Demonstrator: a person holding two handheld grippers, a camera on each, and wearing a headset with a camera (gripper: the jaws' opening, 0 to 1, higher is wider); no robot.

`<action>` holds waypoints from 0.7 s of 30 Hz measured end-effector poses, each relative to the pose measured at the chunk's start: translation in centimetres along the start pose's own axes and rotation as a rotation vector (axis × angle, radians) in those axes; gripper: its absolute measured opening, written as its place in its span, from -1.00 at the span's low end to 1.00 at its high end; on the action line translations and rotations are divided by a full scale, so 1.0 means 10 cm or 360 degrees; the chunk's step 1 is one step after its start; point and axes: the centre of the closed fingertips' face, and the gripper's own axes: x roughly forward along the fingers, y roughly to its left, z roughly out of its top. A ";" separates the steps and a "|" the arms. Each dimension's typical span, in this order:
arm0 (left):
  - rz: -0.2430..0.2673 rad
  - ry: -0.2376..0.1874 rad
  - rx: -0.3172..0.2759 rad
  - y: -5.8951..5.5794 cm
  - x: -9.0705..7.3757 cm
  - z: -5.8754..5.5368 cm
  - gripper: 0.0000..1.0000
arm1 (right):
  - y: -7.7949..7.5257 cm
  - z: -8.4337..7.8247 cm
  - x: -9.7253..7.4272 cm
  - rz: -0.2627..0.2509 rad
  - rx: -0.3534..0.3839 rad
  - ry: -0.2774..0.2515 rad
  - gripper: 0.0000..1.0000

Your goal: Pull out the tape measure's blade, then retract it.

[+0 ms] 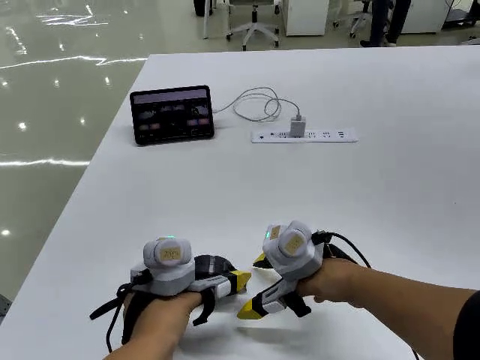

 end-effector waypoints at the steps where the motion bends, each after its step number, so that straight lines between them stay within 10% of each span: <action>1: 0.0001 0.0005 0.0006 0.00 -0.01 0.00 1.00 | 0.00 0.00 -0.01 0.0002 -0.0001 0.0001 0.28; 18: -0.0183 0.0042 0.0178 -0.03 -0.09 0.06 1.00 | -0.06 0.08 -0.14 -0.0117 0.0089 -0.0070 1.00; 21: -0.0335 0.0052 0.0155 -0.14 -0.12 0.02 1.00 | -0.05 0.09 -0.19 -0.0121 0.0104 -0.0095 1.00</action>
